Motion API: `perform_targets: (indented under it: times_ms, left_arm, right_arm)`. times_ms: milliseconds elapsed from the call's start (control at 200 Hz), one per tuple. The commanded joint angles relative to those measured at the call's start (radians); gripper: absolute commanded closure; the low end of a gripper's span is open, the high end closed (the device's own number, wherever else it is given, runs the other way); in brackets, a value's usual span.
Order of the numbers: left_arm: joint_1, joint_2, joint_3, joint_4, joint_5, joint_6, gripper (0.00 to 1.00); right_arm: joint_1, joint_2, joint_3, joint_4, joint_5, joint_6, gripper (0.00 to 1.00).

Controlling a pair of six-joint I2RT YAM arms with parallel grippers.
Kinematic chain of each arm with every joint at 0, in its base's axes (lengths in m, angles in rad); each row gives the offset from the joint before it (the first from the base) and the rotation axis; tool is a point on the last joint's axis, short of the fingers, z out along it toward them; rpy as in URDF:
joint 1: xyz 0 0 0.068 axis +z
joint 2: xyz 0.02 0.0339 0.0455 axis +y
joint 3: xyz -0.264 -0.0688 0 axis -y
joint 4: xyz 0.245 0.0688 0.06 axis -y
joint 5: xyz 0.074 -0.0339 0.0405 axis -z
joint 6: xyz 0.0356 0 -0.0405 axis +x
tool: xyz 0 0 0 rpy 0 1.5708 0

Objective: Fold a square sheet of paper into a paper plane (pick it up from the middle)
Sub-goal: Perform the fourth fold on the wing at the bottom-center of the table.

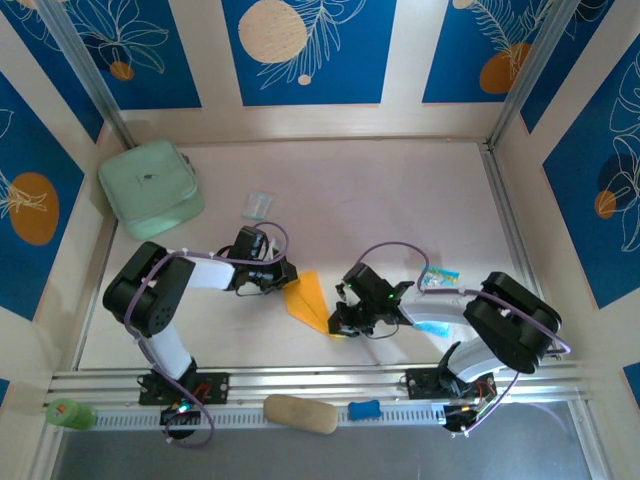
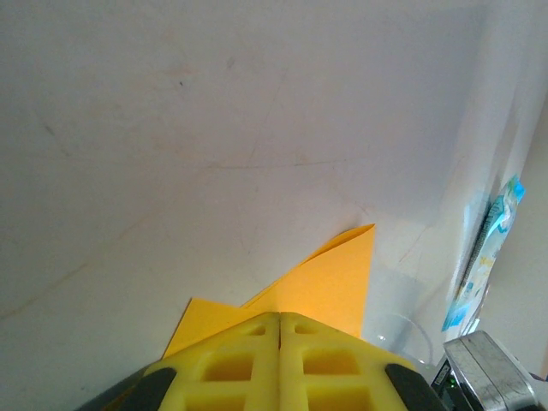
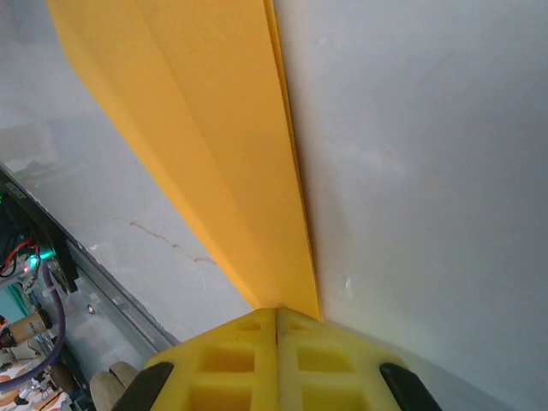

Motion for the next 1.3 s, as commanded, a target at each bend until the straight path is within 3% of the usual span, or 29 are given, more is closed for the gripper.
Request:
perform_targets:
  times_ms: [0,225,395,665,845,1070,1295]
  left_arm:
    - [0.012,-0.005,-0.028,-0.034,-0.046,0.008,1.00]
    - [0.012,-0.016,-0.030,-0.043,-0.049,0.009,1.00]
    - [0.012,-0.016,-0.024,-0.055,-0.051,0.017,1.00]
    - [0.012,0.009,-0.028,-0.027,-0.041,0.005,1.00]
    - [0.012,0.016,-0.030,-0.014,-0.033,-0.005,1.00]
    - [0.012,-0.003,-0.030,-0.034,-0.041,0.004,1.00]
    - [0.014,0.001,-0.030,-0.028,-0.036,0.003,1.00]
  right_arm:
    - [0.001,-0.025,0.038,-0.092,0.006,-0.002,1.00]
    - [0.001,0.057,0.149,-0.079,0.001,-0.025,0.99]
    - [0.013,0.121,0.103,-0.033,-0.023,-0.004,0.99]
    - [0.019,0.010,-0.030,-0.027,0.011,0.049,0.99]
    - [-0.013,-0.001,0.078,-0.073,0.024,0.006,0.98]
    - [-0.010,0.169,0.277,-0.079,-0.023,-0.060,0.98]
    - [-0.010,0.264,0.275,-0.040,-0.038,-0.046,0.98]
